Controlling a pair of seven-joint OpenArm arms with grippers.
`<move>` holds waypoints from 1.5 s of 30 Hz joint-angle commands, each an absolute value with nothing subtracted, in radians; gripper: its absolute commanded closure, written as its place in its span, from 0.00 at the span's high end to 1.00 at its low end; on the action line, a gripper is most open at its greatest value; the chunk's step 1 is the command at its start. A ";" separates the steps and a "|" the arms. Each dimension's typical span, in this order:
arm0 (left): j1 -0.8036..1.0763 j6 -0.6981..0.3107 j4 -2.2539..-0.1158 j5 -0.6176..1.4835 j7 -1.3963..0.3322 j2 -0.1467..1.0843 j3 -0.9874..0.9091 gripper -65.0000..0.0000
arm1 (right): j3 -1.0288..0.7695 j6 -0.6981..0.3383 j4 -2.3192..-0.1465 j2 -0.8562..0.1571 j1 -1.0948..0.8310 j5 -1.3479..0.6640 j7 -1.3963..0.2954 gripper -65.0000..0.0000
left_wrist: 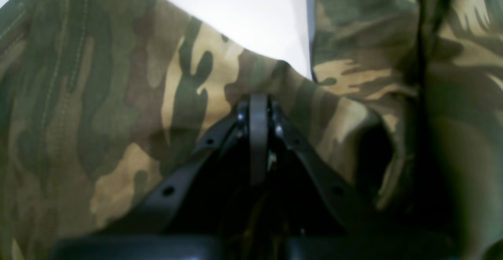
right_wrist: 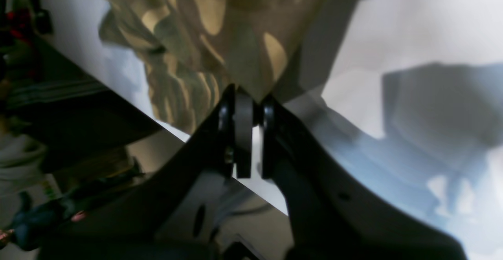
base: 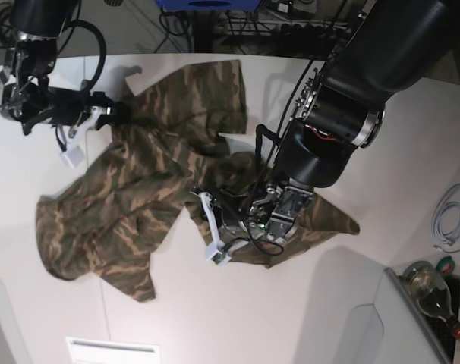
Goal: Layout the t-shirt on the table in an organized manner, then fold the t-shirt properly
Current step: 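Swing the raised shirt out and lay it flat on the table, then grasp the shirt's side edges with both grippers and smooth it out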
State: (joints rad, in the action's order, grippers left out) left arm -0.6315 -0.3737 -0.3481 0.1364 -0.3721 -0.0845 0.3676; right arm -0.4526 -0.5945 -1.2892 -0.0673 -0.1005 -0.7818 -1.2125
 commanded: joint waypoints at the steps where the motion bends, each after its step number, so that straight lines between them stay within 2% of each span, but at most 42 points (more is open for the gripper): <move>1: -0.636 -0.288 -0.338 0.074 -0.443 -0.035 0.369 0.00 | -0.456 -0.596 -1.303 -0.087 -0.091 -0.805 -1.207 0.01; 10: -0.644 -0.274 -0.438 0.079 -0.441 0.122 0.364 0.00 | -0.456 -0.595 -1.300 -0.237 -0.079 -0.802 -1.201 0.01; 16: -0.665 -0.274 -0.450 0.079 -0.438 0.122 0.363 0.00 | -0.447 -0.593 -1.242 -0.294 -0.022 -0.800 -1.207 0.01; 21: -0.707 -0.272 -0.407 0.081 -0.348 0.091 0.363 0.00 | -0.446 -0.584 -1.184 -0.295 0.015 -0.800 -1.207 0.01; 26: -0.766 -0.272 -0.354 0.081 -0.318 0.079 0.352 0.00 | -0.446 -0.410 -1.188 -0.288 0.016 -0.800 -1.201 0.01; 32: -0.811 -0.257 -0.366 0.077 -0.303 0.082 0.162 0.00 | -0.447 -0.335 -1.213 -0.288 0.016 -0.800 -1.201 0.02; 34: -0.811 -0.260 -0.421 0.079 -0.358 0.082 0.085 0.00 | -0.449 -0.332 -1.265 -0.285 0.007 -0.802 -1.201 0.14; 36: -0.779 -0.289 -0.539 0.079 -0.492 0.082 0.015 0.00 | -0.456 -0.332 -1.328 -0.283 -0.021 -0.806 -1.198 0.34; 38: -0.700 -0.378 -0.723 0.079 -0.634 0.084 -0.054 0.00 | -0.460 -0.332 -1.422 -0.266 -0.058 -0.806 -1.161 0.54; 40: -0.584 -0.444 -0.929 0.079 -0.751 0.088 -0.111 0.00 | -0.493 -0.332 -1.518 -0.251 -0.117 -0.803 -1.116 0.68; 42: -0.453 -0.476 -1.127 0.068 -0.839 0.088 -0.142 0.00 | -0.535 -0.332 -1.589 -0.231 -0.176 -0.803 -1.067 0.69; 45: -0.228 -0.478 -1.348 0.067 -0.866 0.114 -0.151 0.00 | -0.567 -0.332 -1.626 -0.216 -0.252 -0.800 -0.966 0.63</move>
State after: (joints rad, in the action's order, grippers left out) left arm -0.1963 -0.4717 -1.3285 0.0517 -0.8810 0.1116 -0.1532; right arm -0.5640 -0.3286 -1.6054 -0.2005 -0.2626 -0.7807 -0.9752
